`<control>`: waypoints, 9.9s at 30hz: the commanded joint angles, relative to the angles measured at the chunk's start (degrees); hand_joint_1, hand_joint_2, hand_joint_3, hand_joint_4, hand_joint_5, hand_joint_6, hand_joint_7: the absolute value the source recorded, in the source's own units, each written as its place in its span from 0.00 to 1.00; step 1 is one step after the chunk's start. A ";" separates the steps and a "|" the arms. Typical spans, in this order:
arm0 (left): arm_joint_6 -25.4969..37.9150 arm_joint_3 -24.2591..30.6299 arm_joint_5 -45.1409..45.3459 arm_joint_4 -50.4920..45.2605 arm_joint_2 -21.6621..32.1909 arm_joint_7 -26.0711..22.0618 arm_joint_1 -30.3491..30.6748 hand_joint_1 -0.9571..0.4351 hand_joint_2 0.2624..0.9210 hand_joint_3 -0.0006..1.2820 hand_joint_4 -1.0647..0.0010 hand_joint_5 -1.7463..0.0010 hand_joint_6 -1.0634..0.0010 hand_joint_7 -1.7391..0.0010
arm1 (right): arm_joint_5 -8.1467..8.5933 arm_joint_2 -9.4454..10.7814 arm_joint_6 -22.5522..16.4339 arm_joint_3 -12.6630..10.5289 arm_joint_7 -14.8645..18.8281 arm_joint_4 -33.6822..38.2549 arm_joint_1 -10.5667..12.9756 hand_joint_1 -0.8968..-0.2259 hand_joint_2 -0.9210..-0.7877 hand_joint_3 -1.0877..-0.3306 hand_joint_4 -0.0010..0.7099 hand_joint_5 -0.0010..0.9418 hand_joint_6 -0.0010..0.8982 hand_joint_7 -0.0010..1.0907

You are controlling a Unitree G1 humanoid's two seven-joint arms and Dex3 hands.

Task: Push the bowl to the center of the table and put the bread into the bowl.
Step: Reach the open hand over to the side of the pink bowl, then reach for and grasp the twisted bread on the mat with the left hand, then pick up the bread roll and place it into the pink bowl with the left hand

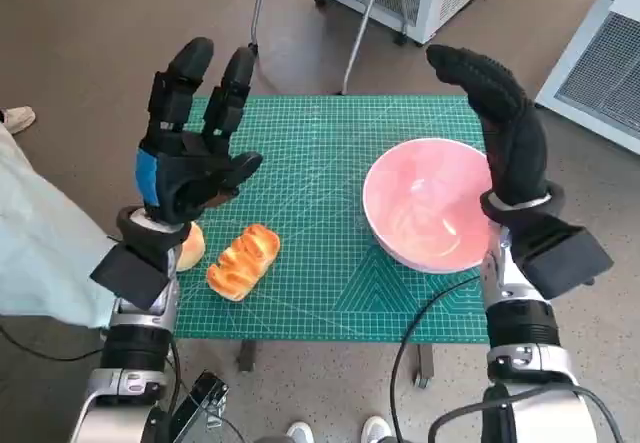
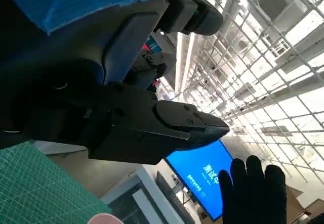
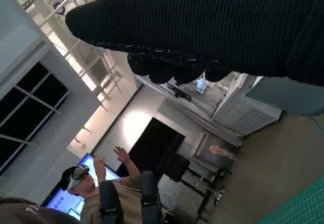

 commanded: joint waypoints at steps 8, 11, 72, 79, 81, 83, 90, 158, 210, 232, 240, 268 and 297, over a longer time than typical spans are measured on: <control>0.21 0.04 0.52 -0.18 0.49 0.47 -0.27 0.65 0.96 0.12 0.82 1.00 1.00 0.66 | -0.55 -2.21 -0.20 -0.89 -0.90 0.21 1.97 0.44 0.00 0.42 0.39 0.00 0.00 0.60; 0.45 0.03 0.70 -0.44 0.49 0.61 -0.09 0.65 0.97 0.12 0.82 1.00 1.00 0.66 | -0.63 -4.29 -0.96 -2.37 -2.12 1.95 2.59 0.44 0.00 0.42 0.39 0.00 0.00 0.60; 6.22 1.40 0.86 -8.53 3.30 1.58 4.63 0.63 1.00 0.10 0.76 0.99 1.00 0.62 | 4.62 1.86 30.26 -16.43 -8.87 24.84 -1.66 0.58 0.00 0.37 0.26 0.00 0.13 0.35; 8.02 2.23 1.33 -12.61 3.57 2.27 6.93 0.64 1.00 0.10 0.76 0.99 1.00 0.61 | 3.82 3.09 31.71 -16.15 -9.73 25.12 -3.16 0.54 0.00 0.40 0.27 0.01 0.10 0.36; 8.52 2.53 1.35 -13.68 3.70 2.41 7.59 0.64 0.99 0.10 0.76 0.99 1.00 0.61 | 4.22 3.51 32.31 -16.48 -9.54 25.18 -3.71 0.53 0.00 0.40 0.27 0.01 0.10 0.36; 9.04 2.89 1.36 -14.78 3.86 2.55 8.34 0.64 0.99 0.10 0.76 0.99 1.00 0.61 | 4.21 4.10 32.95 -16.47 -9.78 25.25 -4.42 0.55 0.00 0.40 0.28 0.01 0.10 0.37; 10.42 3.84 1.94 -17.71 4.14 3.40 10.50 0.64 0.99 0.10 0.76 0.99 1.00 0.61 | 3.78 6.44 34.20 -16.19 -11.46 25.46 -6.37 0.53 0.00 0.40 0.30 0.01 0.10 0.39; 61.94 -7.63 27.56 -53.38 25.01 -23.55 22.50 0.79 0.83 0.00 0.78 1.00 0.65 0.98 | -6.27 -1.76 -5.71 -0.48 -2.88 9.45 -5.86 0.41 0.00 0.43 0.40 0.03 0.00 0.66; 75.71 -23.52 43.96 -42.80 19.49 -26.08 17.39 0.42 0.83 0.00 0.84 1.00 0.77 1.00 | -5.89 -2.05 -5.13 0.43 -6.07 9.14 -4.86 0.42 0.00 0.42 0.38 0.01 0.00 0.66; 69.98 -30.52 45.49 -26.72 14.04 -19.20 14.98 0.45 0.89 0.01 0.62 0.95 0.65 0.97 | -3.65 -1.28 -4.97 0.07 -5.22 9.02 -4.47 0.41 0.00 0.42 0.39 0.01 0.00 0.67; 66.25 -31.63 45.10 -22.58 14.36 -17.70 15.02 0.69 0.93 0.03 0.45 0.50 0.57 0.97 | -2.88 -1.00 -4.98 -0.23 -4.67 9.17 -4.21 0.43 0.00 0.42 0.39 0.01 0.00 0.66; 55.34 -22.01 42.85 -25.12 19.70 -7.08 13.97 0.69 0.87 0.17 0.34 0.25 0.37 0.42 | -3.19 -0.80 -3.89 0.00 -6.09 7.74 -2.90 0.40 0.00 0.45 0.39 0.01 0.00 0.66; 58.39 -13.79 46.98 -39.08 14.52 1.73 -10.89 0.69 0.95 0.04 0.21 0.40 0.36 0.39 | -2.25 -1.27 -3.94 -0.12 -4.81 7.78 -2.81 0.40 0.00 0.45 0.39 0.01 0.00 0.66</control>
